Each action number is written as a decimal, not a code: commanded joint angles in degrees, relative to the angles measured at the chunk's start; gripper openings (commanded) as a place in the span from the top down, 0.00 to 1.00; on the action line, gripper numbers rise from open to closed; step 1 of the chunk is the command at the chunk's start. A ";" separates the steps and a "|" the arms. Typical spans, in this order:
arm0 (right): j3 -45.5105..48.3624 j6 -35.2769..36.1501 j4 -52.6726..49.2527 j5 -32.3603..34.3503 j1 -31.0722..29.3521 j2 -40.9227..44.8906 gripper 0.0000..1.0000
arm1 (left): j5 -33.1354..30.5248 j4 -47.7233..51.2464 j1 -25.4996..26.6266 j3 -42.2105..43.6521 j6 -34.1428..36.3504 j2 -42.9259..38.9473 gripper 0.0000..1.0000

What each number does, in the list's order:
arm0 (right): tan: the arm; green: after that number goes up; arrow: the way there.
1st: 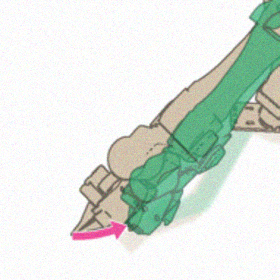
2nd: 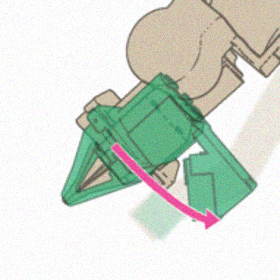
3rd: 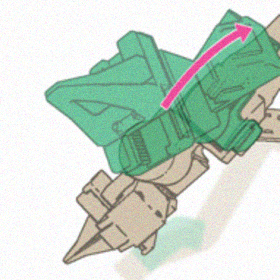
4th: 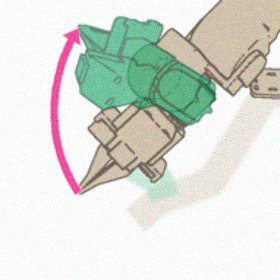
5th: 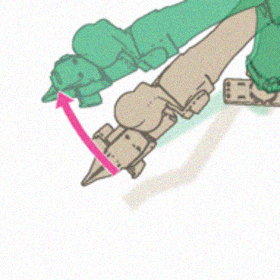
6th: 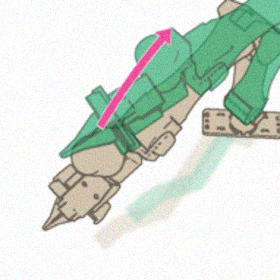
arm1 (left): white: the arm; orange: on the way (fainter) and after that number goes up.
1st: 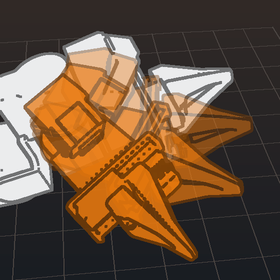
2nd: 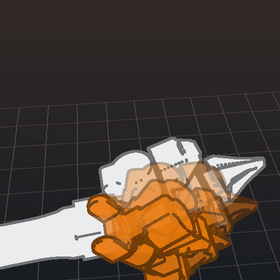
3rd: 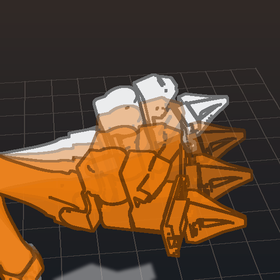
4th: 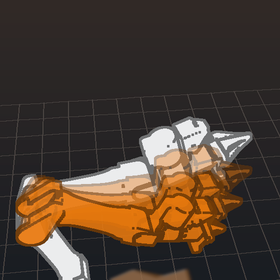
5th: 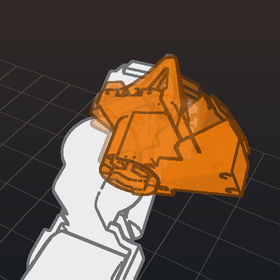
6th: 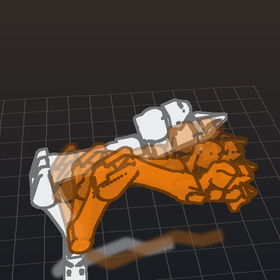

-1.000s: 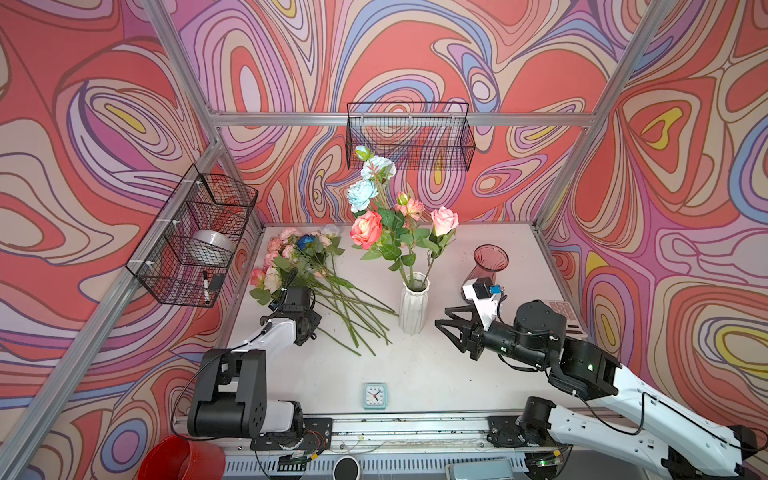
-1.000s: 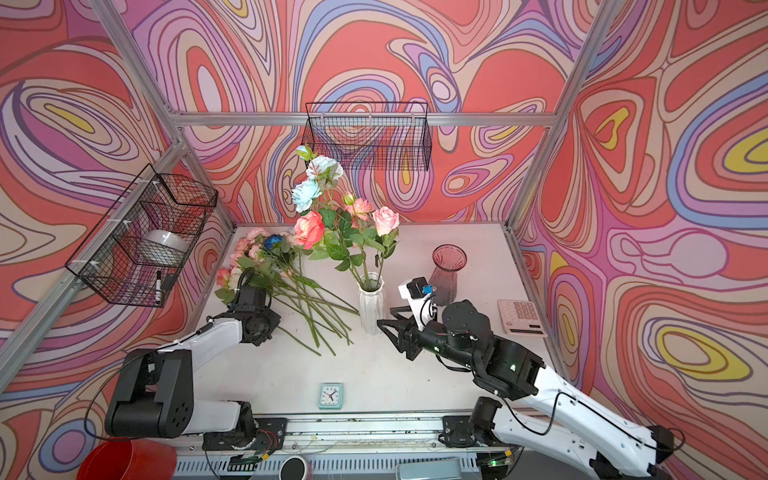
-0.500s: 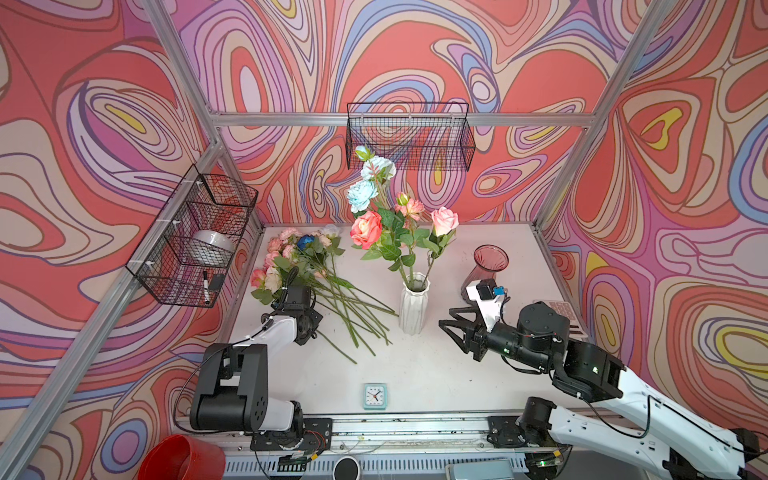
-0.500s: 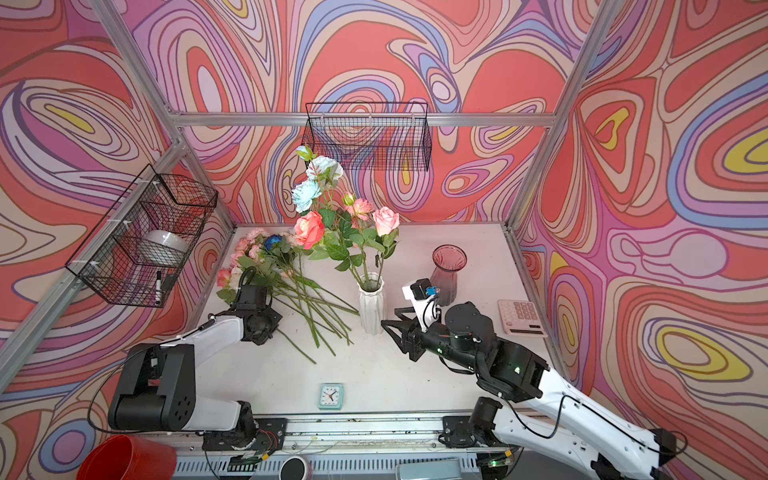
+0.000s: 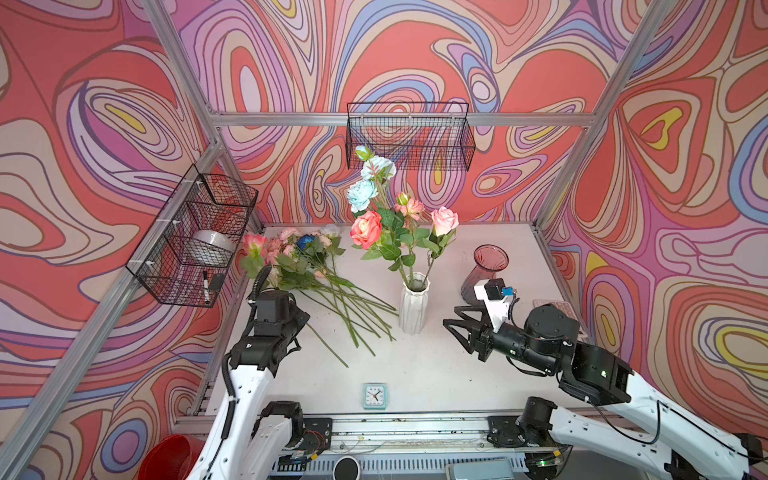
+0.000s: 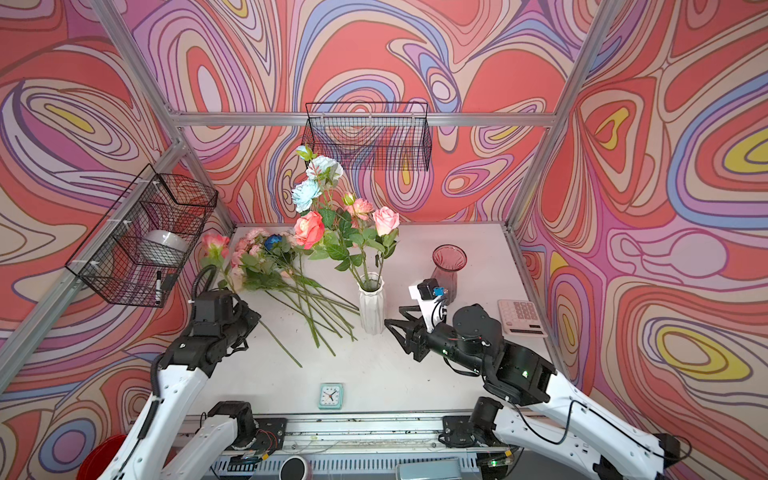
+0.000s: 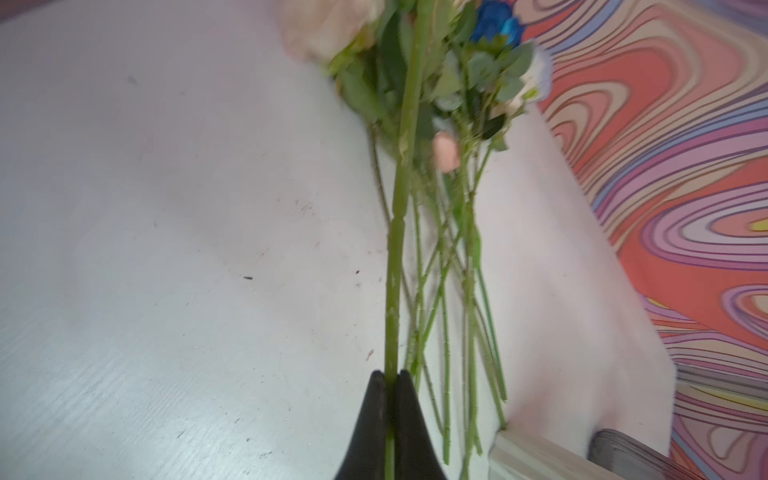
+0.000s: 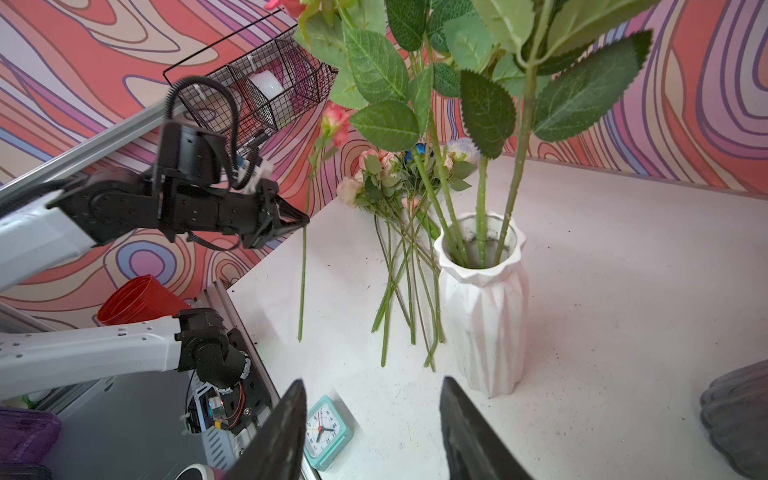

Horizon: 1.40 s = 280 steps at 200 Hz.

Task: Arrange the flowers into the vase
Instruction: 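Lift the pink rose high with the left gripper while the right reaches toward it, then grasp the rose stem with the right gripper while the left opens to release it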

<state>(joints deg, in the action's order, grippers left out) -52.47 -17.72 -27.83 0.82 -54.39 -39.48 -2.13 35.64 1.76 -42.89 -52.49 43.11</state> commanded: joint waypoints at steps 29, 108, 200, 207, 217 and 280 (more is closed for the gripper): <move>-2.06 -0.13 2.45 -6.64 0.21 -2.87 0.43 | 9.02 3.82 -0.35 -13.94 8.20 -4.35 1.00; -13.32 -0.03 7.92 -24.35 -1.16 -17.21 0.43 | 41.78 -22.84 0.08 -10.92 9.70 -10.49 1.00; -27.35 1.37 19.99 -20.19 -7.84 -31.79 0.42 | 69.22 -67.09 1.57 -4.67 -13.15 -6.83 1.00; -28.42 1.26 21.71 -19.81 -7.97 -32.35 0.42 | 70.34 -71.27 1.58 -4.15 -16.08 -5.91 1.00; -29.99 1.02 24.27 -18.29 -7.97 -33.20 0.42 | 71.60 -77.28 1.58 -3.40 -19.91 -4.79 1.00; -46.82 2.34 20.38 -11.54 -7.99 -44.08 0.39 | 73.76 -93.82 3.13 -2.17 -29.43 -0.70 1.00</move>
<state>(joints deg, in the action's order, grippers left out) -92.82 -16.67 -4.58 -13.87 -62.04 -79.07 68.84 -46.19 3.77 -44.82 -76.27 42.15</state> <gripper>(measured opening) 0.606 0.060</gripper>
